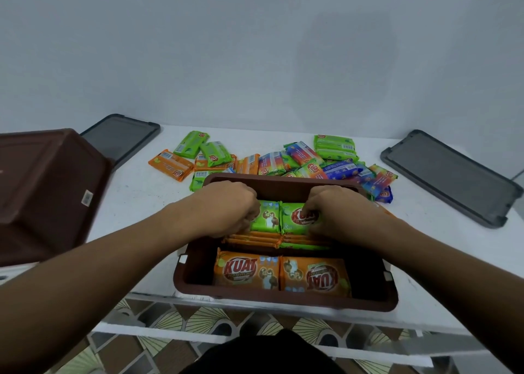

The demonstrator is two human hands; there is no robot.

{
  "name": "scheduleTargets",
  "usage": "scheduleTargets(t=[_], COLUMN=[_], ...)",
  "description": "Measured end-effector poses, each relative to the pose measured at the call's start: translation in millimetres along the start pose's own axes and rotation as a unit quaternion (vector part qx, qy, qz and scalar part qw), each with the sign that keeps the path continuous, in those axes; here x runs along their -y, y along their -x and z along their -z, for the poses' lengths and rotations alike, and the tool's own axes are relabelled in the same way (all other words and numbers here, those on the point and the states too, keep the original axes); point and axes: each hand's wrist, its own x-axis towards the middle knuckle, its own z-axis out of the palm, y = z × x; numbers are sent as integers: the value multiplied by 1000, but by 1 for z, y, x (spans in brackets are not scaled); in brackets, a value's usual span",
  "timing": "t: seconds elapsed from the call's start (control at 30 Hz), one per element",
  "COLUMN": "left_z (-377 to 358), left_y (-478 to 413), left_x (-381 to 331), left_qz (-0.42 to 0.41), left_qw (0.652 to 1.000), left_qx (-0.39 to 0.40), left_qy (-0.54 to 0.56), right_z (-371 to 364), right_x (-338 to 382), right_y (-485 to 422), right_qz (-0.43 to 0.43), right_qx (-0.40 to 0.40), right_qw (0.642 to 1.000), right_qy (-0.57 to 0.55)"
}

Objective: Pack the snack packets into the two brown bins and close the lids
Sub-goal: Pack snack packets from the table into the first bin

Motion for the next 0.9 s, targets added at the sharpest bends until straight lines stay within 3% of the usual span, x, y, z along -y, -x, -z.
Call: scheduleTargets(t=[0.13, 0.23, 0.4, 0.5, 0.7, 0.9], left_z=[-1, 12, 39, 52, 76, 73], left_y=[0, 2, -6, -16, -46, -92], left_x=[6, 14, 34, 44, 71, 95], left_qz=[-10, -29, -6, 23, 52, 63], left_qw=[999, 990, 962, 943, 927, 943], left_qx=[1, -36, -143, -185, -239, -202], left_qy=[45, 132, 232, 275, 284, 256], right_z=[5, 17, 47, 62, 74, 64], right_x=[0, -4, -19, -29, -44, -57], right_y=[1, -2, -24, -36, -72, -112], right_qz=[4, 1, -12, -16, -65, -100], right_qx=[22, 24, -121, -158, -172, -154], right_qw=[1000, 995, 976, 966, 953, 952], right_qy=[-8, -97, -179, -201, -240, -244])
